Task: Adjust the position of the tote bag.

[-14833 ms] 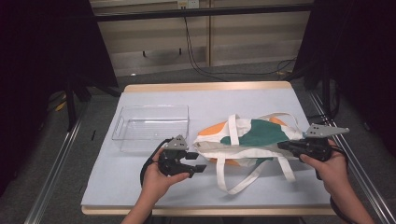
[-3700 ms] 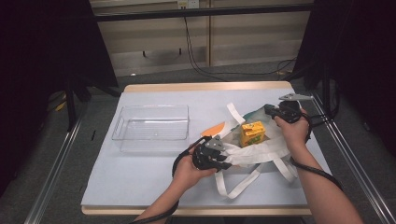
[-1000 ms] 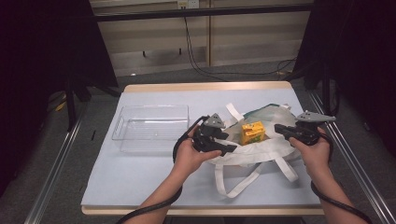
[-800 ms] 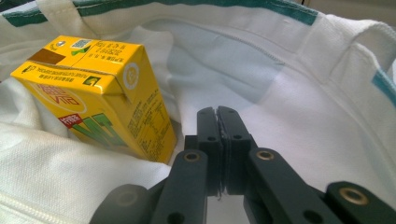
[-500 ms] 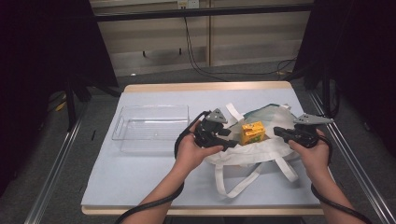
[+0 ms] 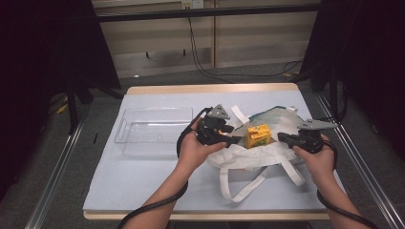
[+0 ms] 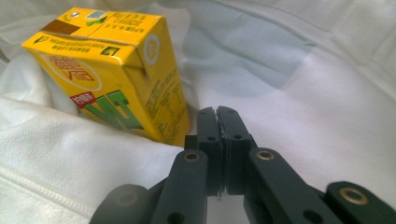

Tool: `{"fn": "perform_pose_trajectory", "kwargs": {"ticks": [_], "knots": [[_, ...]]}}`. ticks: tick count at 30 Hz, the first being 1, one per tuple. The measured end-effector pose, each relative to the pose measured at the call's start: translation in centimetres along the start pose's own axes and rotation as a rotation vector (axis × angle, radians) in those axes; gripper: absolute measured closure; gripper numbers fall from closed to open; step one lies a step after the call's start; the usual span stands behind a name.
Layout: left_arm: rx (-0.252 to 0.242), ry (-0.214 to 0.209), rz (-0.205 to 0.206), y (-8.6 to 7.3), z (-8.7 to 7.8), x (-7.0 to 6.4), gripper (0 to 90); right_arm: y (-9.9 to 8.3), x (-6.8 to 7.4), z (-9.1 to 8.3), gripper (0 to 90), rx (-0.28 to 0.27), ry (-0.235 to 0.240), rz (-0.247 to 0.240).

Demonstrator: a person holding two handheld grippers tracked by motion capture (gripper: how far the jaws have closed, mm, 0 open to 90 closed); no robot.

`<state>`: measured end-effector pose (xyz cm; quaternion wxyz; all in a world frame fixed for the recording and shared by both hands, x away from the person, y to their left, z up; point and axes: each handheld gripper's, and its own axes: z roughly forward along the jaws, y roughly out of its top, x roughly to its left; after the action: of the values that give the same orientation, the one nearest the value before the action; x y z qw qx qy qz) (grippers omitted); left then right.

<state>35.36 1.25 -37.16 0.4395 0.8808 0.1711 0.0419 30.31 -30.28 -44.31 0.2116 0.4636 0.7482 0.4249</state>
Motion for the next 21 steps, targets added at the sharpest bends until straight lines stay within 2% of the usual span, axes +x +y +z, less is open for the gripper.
{"fn": "perform_pose_trajectory", "kwargs": {"ticks": [8, 11, 14, 16, 21], "knots": [[0.016, 0.039, -0.017, 0.2, 0.8, 1.1, 50.7, -0.6, 0.5, 0.4, 88.2, 0.011, 0.023, -0.015], [0.033, 0.049, -0.016, 0.2, 1.2, 1.7, 54.3, -0.7, 0.6, 0.4, 88.2, 0.012, 0.025, -0.016], [0.035, 0.051, -0.033, 0.1, 1.6, 2.2, 62.7, -0.7, 0.8, 0.4, 88.1, 0.015, 0.025, -0.023], [0.043, 0.056, -0.028, 0.1, 1.8, 2.4, 64.2, -0.7, 0.8, 0.3, 88.1, 0.016, 0.025, -0.021], [0.052, 0.057, -0.060, 0.0, 2.2, 3.0, 66.9, -0.9, 0.9, 0.3, 88.0, 0.020, 0.032, -0.021]]}}
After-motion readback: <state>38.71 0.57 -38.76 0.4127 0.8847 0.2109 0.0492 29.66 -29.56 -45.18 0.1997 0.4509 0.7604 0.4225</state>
